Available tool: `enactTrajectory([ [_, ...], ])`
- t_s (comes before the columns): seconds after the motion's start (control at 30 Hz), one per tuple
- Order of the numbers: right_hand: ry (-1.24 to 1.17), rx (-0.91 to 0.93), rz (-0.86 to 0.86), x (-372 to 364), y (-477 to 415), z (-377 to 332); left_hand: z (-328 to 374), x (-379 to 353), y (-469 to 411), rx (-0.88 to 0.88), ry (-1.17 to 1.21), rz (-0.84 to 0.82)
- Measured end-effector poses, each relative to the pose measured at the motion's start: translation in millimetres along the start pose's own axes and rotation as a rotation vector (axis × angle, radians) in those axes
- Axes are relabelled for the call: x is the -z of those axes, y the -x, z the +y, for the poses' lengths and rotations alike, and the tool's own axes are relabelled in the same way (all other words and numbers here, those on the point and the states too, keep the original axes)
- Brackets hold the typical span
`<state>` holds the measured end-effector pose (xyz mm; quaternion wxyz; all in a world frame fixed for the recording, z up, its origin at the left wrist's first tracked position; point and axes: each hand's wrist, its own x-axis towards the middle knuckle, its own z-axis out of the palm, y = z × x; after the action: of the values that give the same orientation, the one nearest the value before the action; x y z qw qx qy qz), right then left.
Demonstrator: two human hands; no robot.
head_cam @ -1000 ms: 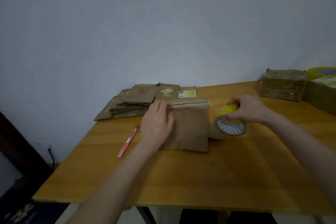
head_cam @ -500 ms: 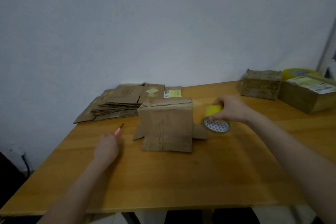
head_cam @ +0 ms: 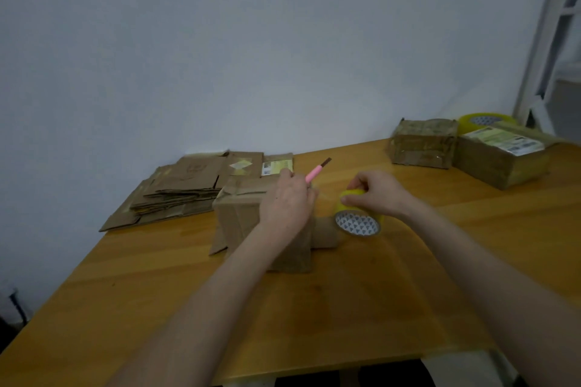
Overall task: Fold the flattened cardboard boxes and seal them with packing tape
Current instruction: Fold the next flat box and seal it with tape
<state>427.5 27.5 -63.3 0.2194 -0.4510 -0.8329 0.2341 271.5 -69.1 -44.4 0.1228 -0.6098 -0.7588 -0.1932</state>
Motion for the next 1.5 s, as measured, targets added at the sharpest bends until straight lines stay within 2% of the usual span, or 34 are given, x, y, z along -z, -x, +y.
enactTrajectory([
  [0.43, -0.017, -0.044, -0.049, 6.8, -9.1, -7.6, -12.0, -8.7, -10.8, 0.041, 0.019, -0.085],
  [0.77, -0.211, -0.122, -0.118, 5.1, -4.4, -6.1, 4.7, 2.8, -0.7, -0.016, -0.032, -0.135],
  [0.87, -0.215, -0.146, -0.124, 2.6, -3.3, -6.9, 12.0, -3.1, 6.8, -0.004, -0.026, -0.234],
  [1.03, -0.208, -0.147, -0.127, -0.3, 0.2, -9.6, 21.1, -10.4, 11.6, 0.124, -0.048, -0.371],
  [1.3, -0.056, -0.078, -0.009, 9.7, 4.8, -11.1, 19.6, -9.8, 13.6, 0.172, 0.051, -0.327],
  [1.5, -0.097, -0.04, 0.022, 9.2, 7.0, -8.9, 19.0, -4.6, 16.8, 0.149, 0.06, -0.312],
])
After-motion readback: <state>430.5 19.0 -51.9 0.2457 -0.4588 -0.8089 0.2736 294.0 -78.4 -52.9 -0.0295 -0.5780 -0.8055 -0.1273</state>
